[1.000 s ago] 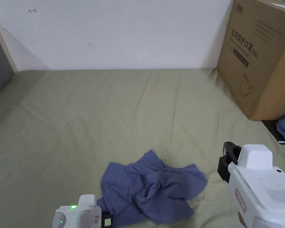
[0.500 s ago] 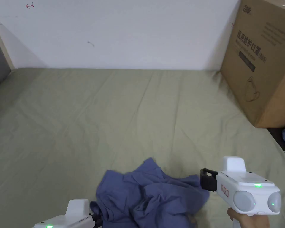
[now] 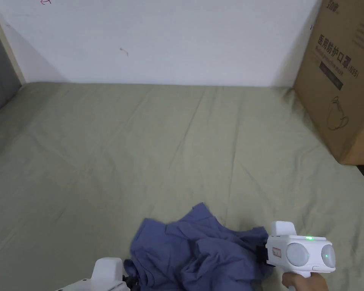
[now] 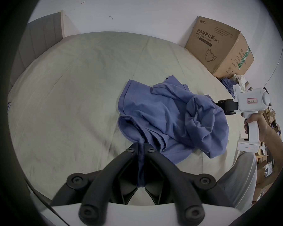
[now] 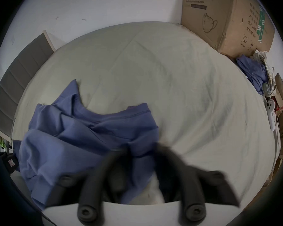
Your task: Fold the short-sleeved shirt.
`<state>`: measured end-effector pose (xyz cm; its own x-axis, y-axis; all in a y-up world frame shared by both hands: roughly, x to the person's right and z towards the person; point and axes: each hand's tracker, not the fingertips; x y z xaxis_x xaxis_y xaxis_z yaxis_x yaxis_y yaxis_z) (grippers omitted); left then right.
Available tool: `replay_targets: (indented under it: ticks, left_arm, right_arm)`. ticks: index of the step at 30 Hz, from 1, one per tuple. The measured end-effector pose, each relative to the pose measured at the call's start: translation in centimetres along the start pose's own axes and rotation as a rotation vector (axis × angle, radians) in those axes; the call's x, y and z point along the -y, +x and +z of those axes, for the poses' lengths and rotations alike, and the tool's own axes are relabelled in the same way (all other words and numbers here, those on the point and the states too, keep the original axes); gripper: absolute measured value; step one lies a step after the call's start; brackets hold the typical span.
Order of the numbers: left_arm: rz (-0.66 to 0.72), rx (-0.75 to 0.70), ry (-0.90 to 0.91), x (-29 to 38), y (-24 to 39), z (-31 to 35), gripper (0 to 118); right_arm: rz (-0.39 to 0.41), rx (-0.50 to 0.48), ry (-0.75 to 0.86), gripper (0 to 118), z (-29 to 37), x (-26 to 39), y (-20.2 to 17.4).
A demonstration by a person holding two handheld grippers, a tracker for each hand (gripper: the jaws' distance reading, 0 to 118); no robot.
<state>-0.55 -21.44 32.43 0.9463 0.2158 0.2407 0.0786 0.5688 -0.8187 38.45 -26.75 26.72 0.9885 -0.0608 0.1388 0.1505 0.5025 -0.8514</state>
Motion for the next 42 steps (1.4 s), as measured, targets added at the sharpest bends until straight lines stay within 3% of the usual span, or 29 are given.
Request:
replay_targets:
  ticks: [11,21,30,42]
  left_arm:
    - [0.125,0.110,0.150,-3.6,-0.6,3.9,3]
    - [0.087,0.027,0.403,-16.4,-3.3,10.7,3]
    - [0.029,-0.067,0.522,-27.2,-3.8,15.3,3]
    - [0.012,-0.142,0.627,-39.5,-3.1,16.6,3]
  right_arm:
    - [0.061,-0.009,0.278,5,12.9,-2.4,0.6]
    - [0.049,0.003,0.485,5,24.1,-9.8,3.4]
    - [0.053,0.032,0.629,5,28.7,-17.1,3.4]
    - [0.048,0.077,0.778,5,31.9,-25.4,1.9]
